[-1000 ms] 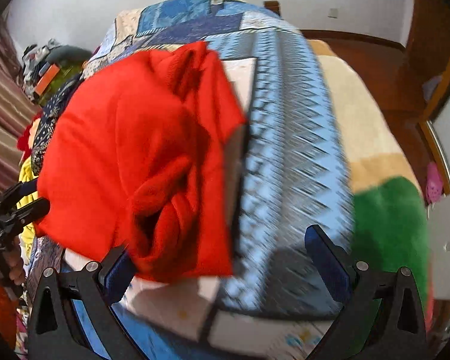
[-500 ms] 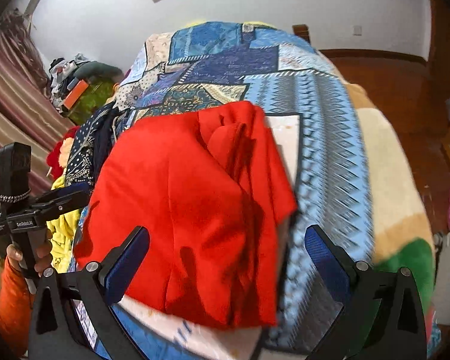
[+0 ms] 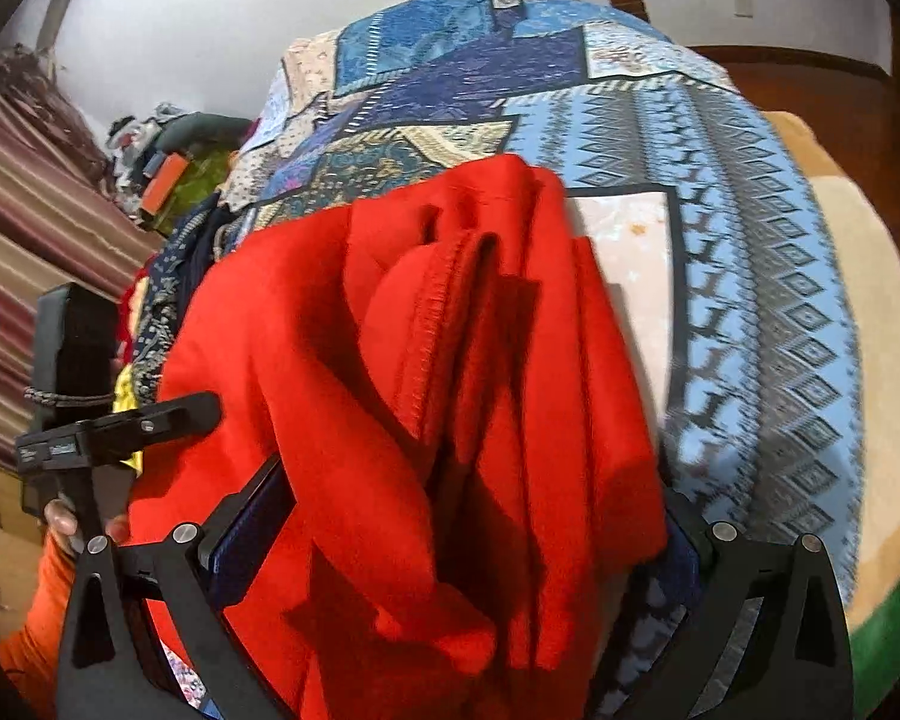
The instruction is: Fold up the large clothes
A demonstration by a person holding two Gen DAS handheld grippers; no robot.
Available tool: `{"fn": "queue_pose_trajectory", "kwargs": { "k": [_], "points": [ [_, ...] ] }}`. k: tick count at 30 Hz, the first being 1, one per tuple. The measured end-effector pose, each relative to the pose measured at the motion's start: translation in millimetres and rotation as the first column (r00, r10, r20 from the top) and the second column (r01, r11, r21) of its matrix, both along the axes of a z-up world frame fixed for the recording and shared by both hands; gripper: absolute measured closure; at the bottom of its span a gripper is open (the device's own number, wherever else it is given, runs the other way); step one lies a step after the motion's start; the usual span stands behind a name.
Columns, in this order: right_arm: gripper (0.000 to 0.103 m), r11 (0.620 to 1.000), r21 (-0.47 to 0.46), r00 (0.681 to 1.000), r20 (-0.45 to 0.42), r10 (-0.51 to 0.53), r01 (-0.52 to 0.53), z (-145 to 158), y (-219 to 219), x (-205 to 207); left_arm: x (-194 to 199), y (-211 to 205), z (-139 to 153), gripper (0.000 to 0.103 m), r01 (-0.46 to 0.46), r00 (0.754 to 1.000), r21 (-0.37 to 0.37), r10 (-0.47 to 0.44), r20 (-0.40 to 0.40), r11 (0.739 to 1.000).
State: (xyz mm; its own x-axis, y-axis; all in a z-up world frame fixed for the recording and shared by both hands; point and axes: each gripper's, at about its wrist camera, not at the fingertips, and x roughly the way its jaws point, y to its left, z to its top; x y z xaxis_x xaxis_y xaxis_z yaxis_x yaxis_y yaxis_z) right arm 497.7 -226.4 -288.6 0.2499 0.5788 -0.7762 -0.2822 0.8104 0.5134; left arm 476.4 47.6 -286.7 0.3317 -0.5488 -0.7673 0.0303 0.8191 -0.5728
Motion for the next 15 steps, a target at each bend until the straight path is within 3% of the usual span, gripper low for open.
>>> {"fn": "queue_pose_trajectory", "kwargs": {
  "k": [2, 6, 11, 15],
  "points": [
    [0.004, 1.000, 0.022, 1.000, 0.001, -0.012, 0.012, -2.0, 1.5, 1.5, 0.8, -1.4, -0.6, 0.006, 0.001, 1.000, -0.015, 0.000, 0.005, 1.000],
    [0.022, 0.996, 0.081, 1.000, -0.013, -0.020, 0.021, -4.8, -2.3, 0.9, -0.5, -2.1, 0.0, 0.013, 0.004, 1.000, -0.049, -0.003, 0.013, 0.999],
    [0.058, 0.988, 0.156, 0.999, -0.025, -0.019, 0.023, 4.0, -8.5, -4.2, -11.0, 1.2, 11.1, 0.041, 0.009, 0.999, -0.090, -0.005, 0.041, 0.996],
    [0.070, 0.989, 0.148, 1.000, 0.016, -0.005, 0.003, 23.2, -3.3, -13.5, -23.3, -1.1, 35.4, 0.056, 0.019, 0.995, -0.060, -0.013, 0.098, 0.998]
  ]
}}
